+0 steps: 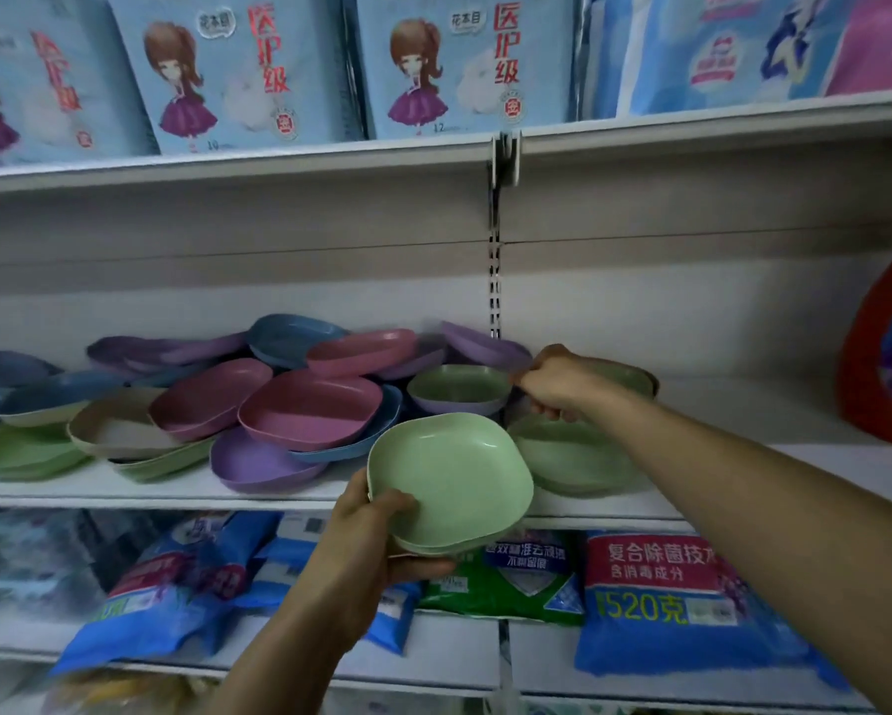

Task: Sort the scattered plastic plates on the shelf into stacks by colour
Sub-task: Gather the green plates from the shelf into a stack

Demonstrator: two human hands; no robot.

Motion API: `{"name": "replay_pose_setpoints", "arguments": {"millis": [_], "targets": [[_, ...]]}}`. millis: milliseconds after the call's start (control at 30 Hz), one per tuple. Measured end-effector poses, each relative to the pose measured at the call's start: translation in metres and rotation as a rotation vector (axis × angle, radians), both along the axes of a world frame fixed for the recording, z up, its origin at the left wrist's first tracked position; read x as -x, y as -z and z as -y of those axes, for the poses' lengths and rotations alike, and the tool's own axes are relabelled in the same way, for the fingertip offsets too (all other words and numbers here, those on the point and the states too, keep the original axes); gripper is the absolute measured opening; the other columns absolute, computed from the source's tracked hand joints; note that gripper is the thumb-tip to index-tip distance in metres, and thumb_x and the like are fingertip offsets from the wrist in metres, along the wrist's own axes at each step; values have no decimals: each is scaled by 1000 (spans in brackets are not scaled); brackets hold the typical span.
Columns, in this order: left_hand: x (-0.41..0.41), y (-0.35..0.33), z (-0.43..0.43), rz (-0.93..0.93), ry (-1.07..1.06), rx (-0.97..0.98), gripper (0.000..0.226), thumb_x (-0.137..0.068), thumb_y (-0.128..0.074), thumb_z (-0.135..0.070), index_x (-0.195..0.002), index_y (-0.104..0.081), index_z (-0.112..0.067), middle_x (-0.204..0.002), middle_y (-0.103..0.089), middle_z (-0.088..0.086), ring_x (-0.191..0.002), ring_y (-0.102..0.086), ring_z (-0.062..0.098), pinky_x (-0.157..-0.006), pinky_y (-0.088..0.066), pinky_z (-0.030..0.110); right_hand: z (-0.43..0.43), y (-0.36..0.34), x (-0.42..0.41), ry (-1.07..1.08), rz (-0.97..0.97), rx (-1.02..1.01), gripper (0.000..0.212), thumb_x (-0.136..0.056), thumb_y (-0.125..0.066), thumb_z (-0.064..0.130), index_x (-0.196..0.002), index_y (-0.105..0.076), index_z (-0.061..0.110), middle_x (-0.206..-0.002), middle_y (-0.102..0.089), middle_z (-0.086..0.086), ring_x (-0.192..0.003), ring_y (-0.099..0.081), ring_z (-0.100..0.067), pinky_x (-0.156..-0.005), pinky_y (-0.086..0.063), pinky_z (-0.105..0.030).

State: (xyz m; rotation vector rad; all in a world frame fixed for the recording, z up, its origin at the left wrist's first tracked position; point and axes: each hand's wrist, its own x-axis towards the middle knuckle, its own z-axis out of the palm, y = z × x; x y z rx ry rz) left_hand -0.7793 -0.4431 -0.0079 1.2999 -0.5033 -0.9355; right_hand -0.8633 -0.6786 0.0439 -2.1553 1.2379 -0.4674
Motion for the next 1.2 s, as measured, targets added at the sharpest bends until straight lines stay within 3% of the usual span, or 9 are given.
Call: {"name": "replay_pose_setpoints", "arguments": {"millis": [100, 267, 433, 500, 633, 733, 833, 1067, 1200], "targets": [[-8, -1, -9, 4, -30, 10, 37, -95, -45, 0, -125, -54, -20, -115, -58, 16, -81, -66, 39, -48, -57, 33, -4, 10, -26, 66, -55, -49, 39, -96, -48, 34, -75, -59, 4, -54, -59, -10, -38, -48, -18, -39, -36, -22], [-21, -1, -24, 13, -48, 20, 33, -97, -46, -6, -126, -54, -20, -116, -59, 17, -88, -66, 40, -50, -57, 34, -10, 23, -39, 113, 48, -186, 21, -93, -35, 0, -95, -55, -5, -26, -45, -7, -16, -37, -12, -25, -25, -11], [-27, 1, -36, -4, -52, 36, 22, -102, -41, -21, -117, -56, -22, -115, -59, 14, -83, -70, 39, -52, -58, 37, -23, 18, -29, 174, 208, -202, 24, -90, -33, -3, -72, -48, 1, -46, -46, -11, -15, -31, -7, -27, -22, -9], [-28, 3, -38, -8, -51, 36, 20, -103, -40, -22, -114, -57, -22, -116, -58, 14, -85, -69, 41, -52, -58, 37, -27, 18, -19, 179, 228, -179, 21, -88, -37, -3, -73, -51, 0, -36, -46, -7, -16, -30, -7, -28, -22, -9], [-28, 10, -41, -13, -41, 47, 23, -103, -39, -23, -119, -55, -24, -117, -57, 12, -89, -68, 42, -51, -58, 37, -36, 22, 2, 136, 341, -126, 18, -90, -44, -1, -84, -61, -1, -40, -47, -7, -17, -29, -4, -26, -18, -9], [-28, 14, -40, -33, -40, 57, 23, -103, -40, -27, -121, -55, -25, -119, -55, 10, -93, -67, 42, -53, -58, 38, -34, 27, 12, 114, 342, 14, 22, -89, -49, 4, -70, -59, 2, -51, -53, -12, -33, -48, -11, -35, -34, -16], [-27, 17, -37, -42, -24, 68, 28, -102, -40, -32, -127, -52, -26, -122, -55, 8, -92, -69, 39, -56, -58, 40, -38, 28, 18, 120, 367, 68, 17, -86, -50, 10, -80, -62, 0, -69, -62, -18, -63, -58, -28, -59, -49, -39], [-23, 16, -36, -69, 2, 78, 28, -103, -40, -32, -128, -50, -26, -126, -55, 10, -92, -70, 38, -56, -58, 39, -63, 12, 30, 115, 453, -188, 16, -95, -54, 10, -80, -54, 4, -53, -47, -10, -24, -29, -6, -33, -21, -10], [-23, 12, -37, -59, -10, 72, 27, -103, -40, -31, -127, -50, -25, -124, -54, 10, -94, -68, 38, -54, -59, 38, -64, 6, 35, 122, 487, -275, 17, -95, -56, 12, -84, -58, 0, -53, -46, -10, -22, -23, -7, -33, -18, -9]]}}
